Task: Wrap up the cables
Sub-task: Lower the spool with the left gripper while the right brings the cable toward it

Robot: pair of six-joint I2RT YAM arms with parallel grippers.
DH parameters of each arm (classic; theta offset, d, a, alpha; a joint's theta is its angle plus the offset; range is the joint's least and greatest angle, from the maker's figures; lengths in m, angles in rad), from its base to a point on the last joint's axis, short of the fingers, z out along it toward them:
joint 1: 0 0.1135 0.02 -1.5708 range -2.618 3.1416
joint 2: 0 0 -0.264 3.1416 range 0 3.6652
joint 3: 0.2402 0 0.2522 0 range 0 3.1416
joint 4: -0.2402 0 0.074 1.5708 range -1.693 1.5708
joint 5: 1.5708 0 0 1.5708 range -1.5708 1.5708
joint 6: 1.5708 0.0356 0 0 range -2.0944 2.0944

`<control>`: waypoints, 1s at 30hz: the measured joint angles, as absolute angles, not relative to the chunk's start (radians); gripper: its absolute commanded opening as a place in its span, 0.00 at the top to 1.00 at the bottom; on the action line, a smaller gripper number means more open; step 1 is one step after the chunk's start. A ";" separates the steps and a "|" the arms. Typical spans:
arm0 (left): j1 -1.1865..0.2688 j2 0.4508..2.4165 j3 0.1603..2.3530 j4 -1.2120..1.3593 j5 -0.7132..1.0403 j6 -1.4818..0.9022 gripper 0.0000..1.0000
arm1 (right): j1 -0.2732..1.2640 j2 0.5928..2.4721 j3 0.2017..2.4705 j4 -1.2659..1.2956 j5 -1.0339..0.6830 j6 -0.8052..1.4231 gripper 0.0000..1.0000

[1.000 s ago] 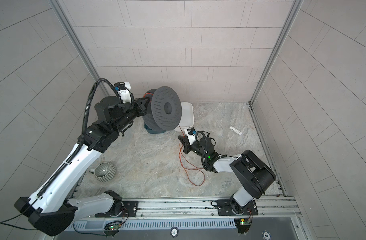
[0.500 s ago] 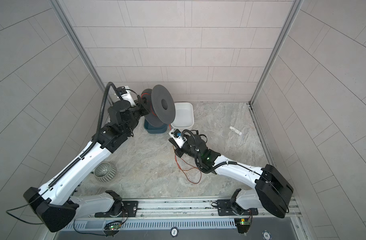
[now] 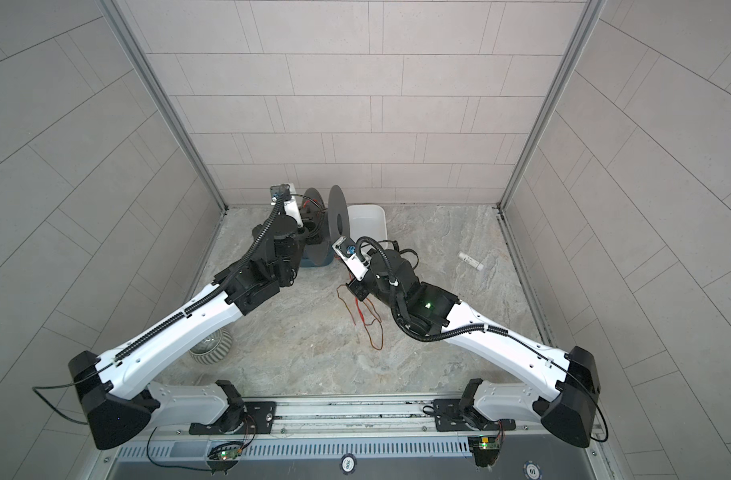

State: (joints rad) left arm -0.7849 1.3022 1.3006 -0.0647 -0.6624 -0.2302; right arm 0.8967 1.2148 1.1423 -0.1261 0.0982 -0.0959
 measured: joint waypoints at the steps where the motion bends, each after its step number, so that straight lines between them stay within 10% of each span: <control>1: -0.802 1.311 1.306 -0.066 -0.677 -0.210 1.00 | 0.898 1.219 1.160 -0.143 0.108 -0.100 1.00; 30: -0.847 1.386 1.440 -0.324 -0.559 -0.046 1.00 | 0.873 1.225 1.201 -0.044 0.364 -0.188 0.77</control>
State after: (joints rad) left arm -0.8467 1.3861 1.4403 -0.3241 -0.5591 -0.0460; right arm 0.8726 1.2247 1.2007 -0.0441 0.3637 -0.1879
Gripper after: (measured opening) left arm 0.073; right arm 0.223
